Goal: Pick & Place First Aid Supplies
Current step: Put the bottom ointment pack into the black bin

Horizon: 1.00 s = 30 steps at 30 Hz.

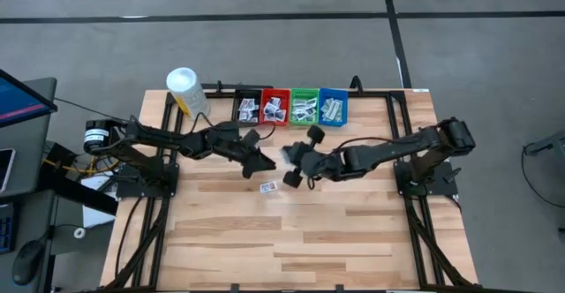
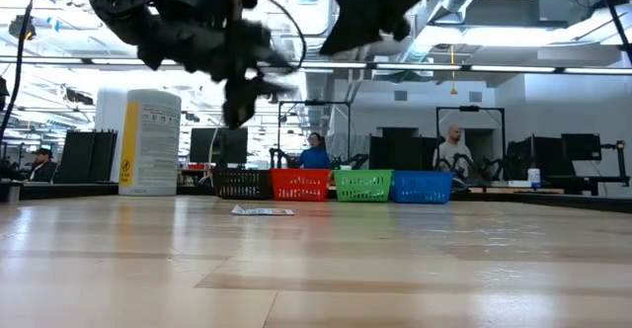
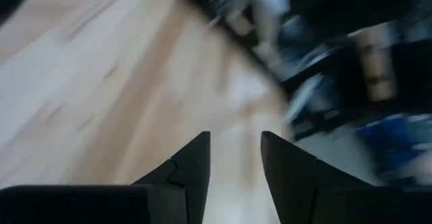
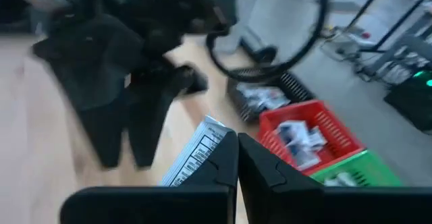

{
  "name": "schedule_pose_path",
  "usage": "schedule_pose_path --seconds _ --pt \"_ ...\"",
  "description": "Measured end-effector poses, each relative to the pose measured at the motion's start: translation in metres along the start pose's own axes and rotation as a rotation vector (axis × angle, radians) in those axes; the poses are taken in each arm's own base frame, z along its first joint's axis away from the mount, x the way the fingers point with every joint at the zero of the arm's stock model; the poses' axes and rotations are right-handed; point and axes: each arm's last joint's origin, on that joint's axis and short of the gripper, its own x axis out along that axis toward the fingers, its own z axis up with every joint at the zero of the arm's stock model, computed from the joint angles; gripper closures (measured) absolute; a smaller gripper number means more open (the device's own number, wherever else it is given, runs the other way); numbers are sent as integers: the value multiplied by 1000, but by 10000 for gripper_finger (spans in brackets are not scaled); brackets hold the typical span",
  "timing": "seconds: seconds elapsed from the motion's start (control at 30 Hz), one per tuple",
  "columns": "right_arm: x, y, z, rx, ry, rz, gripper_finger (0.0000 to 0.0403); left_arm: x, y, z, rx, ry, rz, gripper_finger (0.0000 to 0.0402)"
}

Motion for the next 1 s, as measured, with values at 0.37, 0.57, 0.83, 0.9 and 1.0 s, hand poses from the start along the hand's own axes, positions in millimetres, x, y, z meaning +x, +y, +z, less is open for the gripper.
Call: schedule_pose_path --seconds 0.37,0.57,0.83,0.9,1.0 --pt "-21 -15 22 99 -120 -45 403 -5 -19 24 -27 -208 -215 268" --pt "-20 -15 22 100 -121 -43 403 -5 -19 25 -43 -260 -177 268" --pt "-20 -15 22 101 -122 -43 403 -6 -19 27 -47 -311 -142 268" --pt "-20 -15 22 101 -122 -43 403 -6 -20 29 -44 -318 -147 268" --pt "-20 -15 22 100 -122 -43 403 -5 -23 33 -36 -334 -157 268"
